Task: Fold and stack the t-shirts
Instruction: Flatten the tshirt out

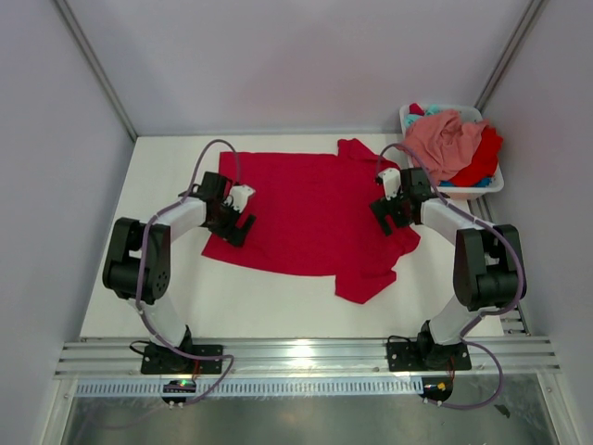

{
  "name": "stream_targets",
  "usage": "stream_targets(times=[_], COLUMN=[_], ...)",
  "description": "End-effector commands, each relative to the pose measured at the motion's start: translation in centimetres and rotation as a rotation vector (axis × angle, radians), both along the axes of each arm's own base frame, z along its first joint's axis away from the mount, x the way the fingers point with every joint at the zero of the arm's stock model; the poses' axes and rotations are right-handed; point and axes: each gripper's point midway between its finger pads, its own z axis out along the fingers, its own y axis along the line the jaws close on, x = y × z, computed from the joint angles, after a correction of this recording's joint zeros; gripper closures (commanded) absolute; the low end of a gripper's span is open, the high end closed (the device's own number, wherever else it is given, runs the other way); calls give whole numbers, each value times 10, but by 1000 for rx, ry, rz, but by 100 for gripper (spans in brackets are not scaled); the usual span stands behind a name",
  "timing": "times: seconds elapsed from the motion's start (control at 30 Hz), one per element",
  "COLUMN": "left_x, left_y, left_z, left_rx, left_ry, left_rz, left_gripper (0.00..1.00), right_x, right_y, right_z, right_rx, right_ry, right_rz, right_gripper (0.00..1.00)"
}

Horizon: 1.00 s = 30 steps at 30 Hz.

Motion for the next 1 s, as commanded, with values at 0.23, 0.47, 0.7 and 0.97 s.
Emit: stream_targets(times=[0.23, 0.47, 0.7, 0.97], left_x=[-60, -83, -85, -76], left_y=[15, 30, 32, 18], left_z=[9, 37, 38, 31], left_rx=[28, 61, 68, 10], left_ry=[123, 72, 58, 38], left_rz=[52, 108, 108, 10], left_gripper=[2, 2, 2, 2], right_x=[17, 28, 26, 23], right_y=[7, 17, 21, 20], right_z=[34, 52, 58, 55], right_rx=[21, 68, 94, 89], right_ry=[-91, -123, -137, -129], right_rz=[25, 43, 45, 39], right_gripper=[1, 1, 0, 1])
